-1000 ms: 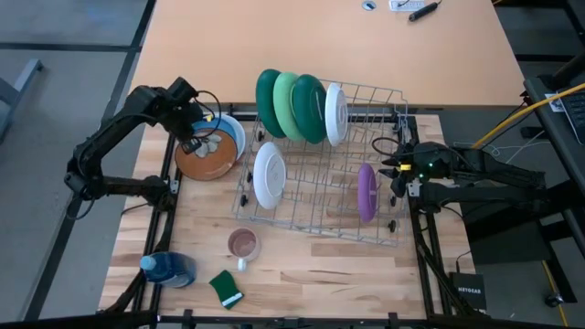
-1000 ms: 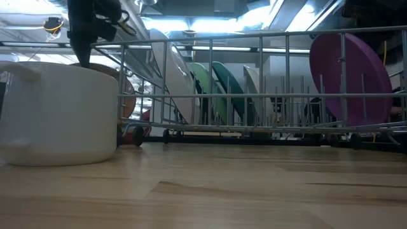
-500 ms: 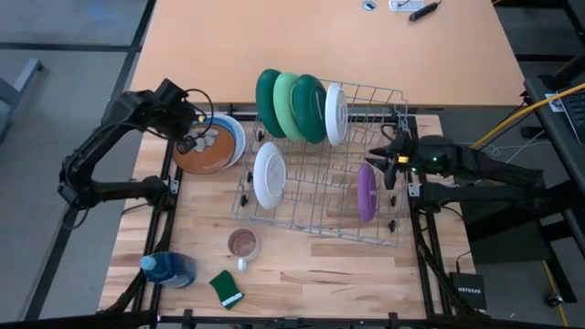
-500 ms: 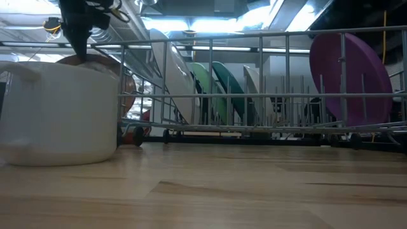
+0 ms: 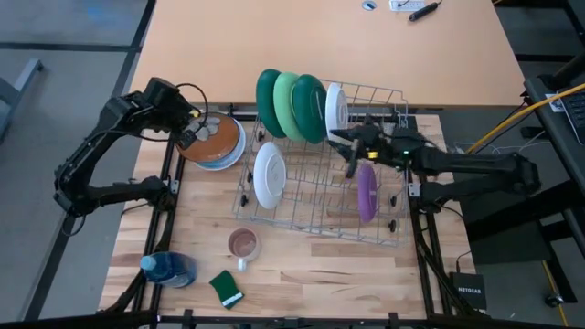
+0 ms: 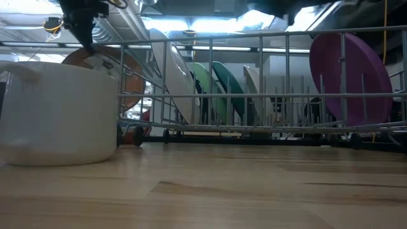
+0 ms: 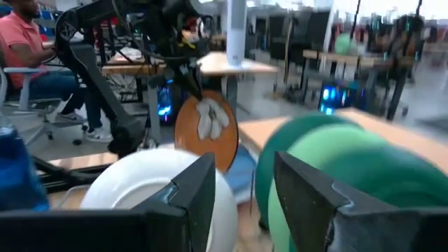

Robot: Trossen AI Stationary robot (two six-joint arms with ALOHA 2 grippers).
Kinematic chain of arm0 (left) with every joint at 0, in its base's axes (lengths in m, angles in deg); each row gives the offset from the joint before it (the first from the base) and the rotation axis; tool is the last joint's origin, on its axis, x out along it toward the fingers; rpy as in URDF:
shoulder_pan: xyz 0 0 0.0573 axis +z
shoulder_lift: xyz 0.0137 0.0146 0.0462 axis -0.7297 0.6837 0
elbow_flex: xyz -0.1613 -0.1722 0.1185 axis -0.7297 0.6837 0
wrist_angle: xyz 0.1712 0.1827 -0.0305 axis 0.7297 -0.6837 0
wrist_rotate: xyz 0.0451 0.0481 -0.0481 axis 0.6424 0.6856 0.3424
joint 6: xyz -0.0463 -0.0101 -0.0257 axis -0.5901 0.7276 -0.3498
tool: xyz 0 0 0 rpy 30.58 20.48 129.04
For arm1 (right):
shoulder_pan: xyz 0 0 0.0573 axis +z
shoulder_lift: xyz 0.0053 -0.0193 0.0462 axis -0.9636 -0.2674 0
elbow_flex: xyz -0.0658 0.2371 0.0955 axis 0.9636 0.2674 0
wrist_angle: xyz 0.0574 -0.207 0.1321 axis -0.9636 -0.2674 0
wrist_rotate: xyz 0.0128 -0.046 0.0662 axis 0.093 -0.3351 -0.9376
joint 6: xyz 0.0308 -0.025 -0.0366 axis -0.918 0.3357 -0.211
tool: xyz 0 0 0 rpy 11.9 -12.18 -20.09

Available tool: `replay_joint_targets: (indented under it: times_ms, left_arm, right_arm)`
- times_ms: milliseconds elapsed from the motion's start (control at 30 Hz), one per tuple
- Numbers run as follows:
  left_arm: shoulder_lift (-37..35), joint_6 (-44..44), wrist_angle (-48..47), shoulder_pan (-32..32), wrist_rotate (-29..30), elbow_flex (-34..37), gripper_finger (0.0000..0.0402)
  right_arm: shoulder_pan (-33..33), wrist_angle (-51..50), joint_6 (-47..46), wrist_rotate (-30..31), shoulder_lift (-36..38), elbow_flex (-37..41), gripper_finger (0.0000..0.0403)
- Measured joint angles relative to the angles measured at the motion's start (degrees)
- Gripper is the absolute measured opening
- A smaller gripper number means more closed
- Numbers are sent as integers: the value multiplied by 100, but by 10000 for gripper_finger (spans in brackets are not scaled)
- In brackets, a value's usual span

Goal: Sort dishes
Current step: Put the orange plate into the dishwasher rack

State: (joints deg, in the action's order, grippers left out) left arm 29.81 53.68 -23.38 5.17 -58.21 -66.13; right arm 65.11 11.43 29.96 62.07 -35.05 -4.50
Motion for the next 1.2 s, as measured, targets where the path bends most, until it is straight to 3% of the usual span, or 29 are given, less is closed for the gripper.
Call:
replay_joint_targets:
  times_ms: [133,267,600,900,1200]
  left_arm:
    - [-8,-52,12,0,-2,0,0]
    - [-8,-55,124,-46,0,0,0]
    - [-19,91,959,-306,-6,-2,0]
    - [-28,136,1074,-514,44,0,0]
    - [-30,138,1087,-750,140,0,0]
  right_arm:
    - [-5,780,211,0,-953,-327,152]
    - [-86,931,303,-68,-1870,-1024,152]
    - [-423,28,315,-922,-3898,-3420,152]
    - [-929,-1063,321,-1751,-5226,-5542,152]
    - [-1216,-1420,458,-2555,-6009,-6577,152]
